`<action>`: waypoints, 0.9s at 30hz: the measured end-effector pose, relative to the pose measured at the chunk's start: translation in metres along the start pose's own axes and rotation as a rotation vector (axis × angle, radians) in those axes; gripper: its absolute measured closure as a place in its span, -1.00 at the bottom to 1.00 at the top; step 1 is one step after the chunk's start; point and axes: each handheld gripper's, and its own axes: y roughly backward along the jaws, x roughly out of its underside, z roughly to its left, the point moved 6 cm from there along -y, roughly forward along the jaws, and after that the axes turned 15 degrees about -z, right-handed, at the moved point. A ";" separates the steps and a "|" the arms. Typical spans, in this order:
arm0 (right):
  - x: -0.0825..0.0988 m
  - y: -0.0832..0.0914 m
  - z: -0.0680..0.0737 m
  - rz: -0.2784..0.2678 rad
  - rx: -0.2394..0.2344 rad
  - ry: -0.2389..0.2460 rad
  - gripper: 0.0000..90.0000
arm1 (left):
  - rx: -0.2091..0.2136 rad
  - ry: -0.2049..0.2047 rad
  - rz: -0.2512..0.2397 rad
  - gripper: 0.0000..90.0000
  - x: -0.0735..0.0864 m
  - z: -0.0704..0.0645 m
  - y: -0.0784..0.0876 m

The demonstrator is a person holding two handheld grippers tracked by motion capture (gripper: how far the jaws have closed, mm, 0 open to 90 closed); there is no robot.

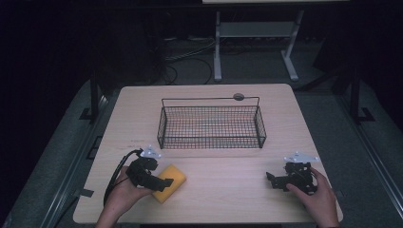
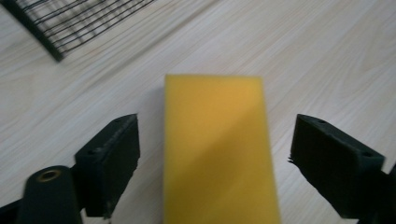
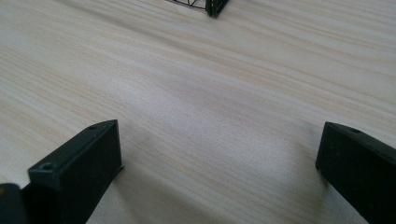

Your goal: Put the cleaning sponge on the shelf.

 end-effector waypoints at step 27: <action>0.000 0.000 0.000 0.001 0.005 -0.005 -1.00 | -0.020 -0.018 0.148 -0.71 0.002 -0.007 -0.016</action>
